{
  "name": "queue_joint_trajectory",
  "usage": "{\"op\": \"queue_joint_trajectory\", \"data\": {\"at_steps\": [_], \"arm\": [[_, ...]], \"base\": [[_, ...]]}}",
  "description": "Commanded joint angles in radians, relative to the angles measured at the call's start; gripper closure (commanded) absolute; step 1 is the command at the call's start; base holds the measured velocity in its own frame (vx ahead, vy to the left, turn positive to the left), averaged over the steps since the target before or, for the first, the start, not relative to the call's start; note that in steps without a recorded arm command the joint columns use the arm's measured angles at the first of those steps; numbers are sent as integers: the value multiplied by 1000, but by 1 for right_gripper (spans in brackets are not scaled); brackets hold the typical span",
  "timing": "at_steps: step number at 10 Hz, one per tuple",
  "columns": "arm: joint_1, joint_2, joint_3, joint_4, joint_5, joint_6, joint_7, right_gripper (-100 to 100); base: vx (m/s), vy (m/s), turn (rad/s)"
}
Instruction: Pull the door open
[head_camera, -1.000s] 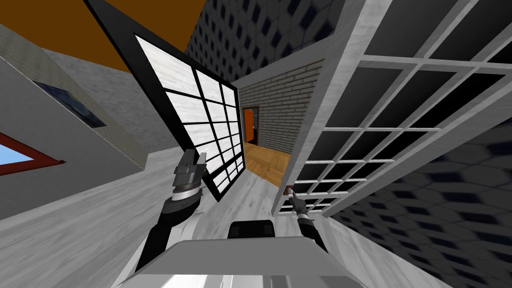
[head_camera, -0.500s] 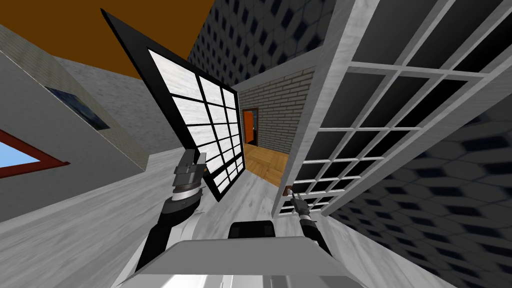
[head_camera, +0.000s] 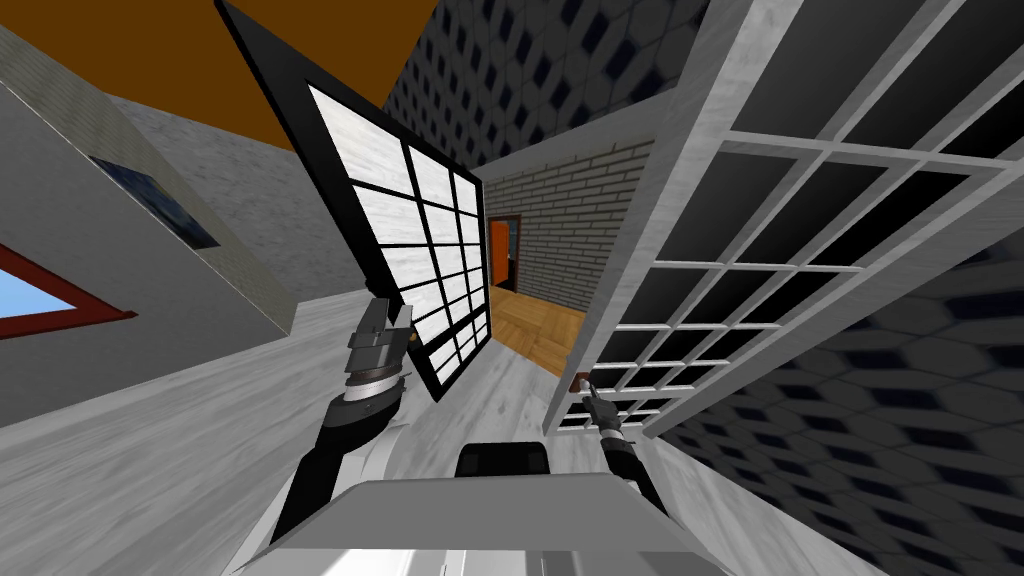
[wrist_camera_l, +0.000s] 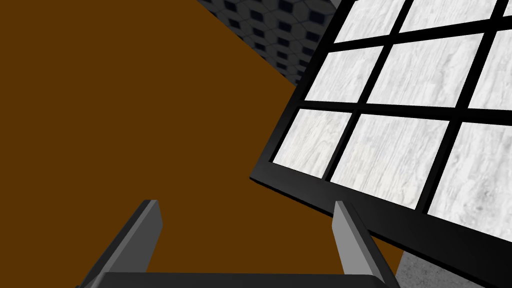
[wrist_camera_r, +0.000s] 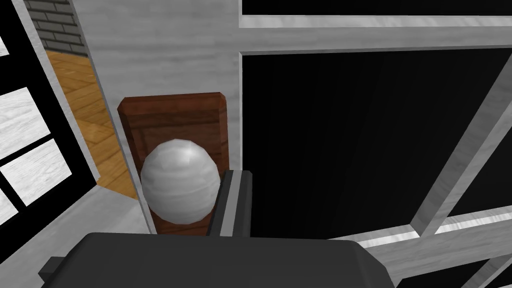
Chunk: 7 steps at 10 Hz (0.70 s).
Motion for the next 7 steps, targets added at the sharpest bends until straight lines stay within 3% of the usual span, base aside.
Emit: {"op": "queue_joint_trajectory", "data": {"at_steps": [1, 3, 4, 7], "arm": [[0, 1, 1, 0, 0, 0, 0, 100], [0, 1, 1, 0, 0, 0, 0, 100], [5, -3, 27, 0, 18, -28, -13, -100], [11, -7, 64, 0, 42, -65, -31, -100]], "base": [[-9, 4, -8], [-3, 0, 1], [-109, -18, 133], [-218, -58, 123]]}}
